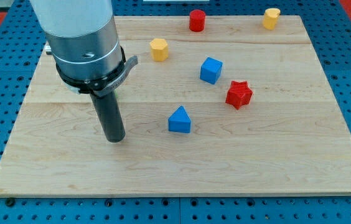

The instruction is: Slide the blue triangle diagonally to the bottom left side of the blue cube

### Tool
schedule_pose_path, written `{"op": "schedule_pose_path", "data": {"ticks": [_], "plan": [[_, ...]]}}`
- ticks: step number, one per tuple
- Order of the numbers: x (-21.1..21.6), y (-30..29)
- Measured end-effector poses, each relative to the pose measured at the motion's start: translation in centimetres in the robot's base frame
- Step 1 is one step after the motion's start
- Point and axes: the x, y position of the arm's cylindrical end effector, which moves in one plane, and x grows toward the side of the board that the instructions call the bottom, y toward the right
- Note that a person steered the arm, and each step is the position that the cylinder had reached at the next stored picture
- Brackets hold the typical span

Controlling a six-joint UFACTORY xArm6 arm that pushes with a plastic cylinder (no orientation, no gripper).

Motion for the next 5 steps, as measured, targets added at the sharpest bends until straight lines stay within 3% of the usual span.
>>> {"op": "schedule_pose_path", "data": {"ticks": [1,2,4,5], "plan": [[-0.1,3.3],[-1.0,11.2],[-0.6,14.6],[-3.0,14.7]]}}
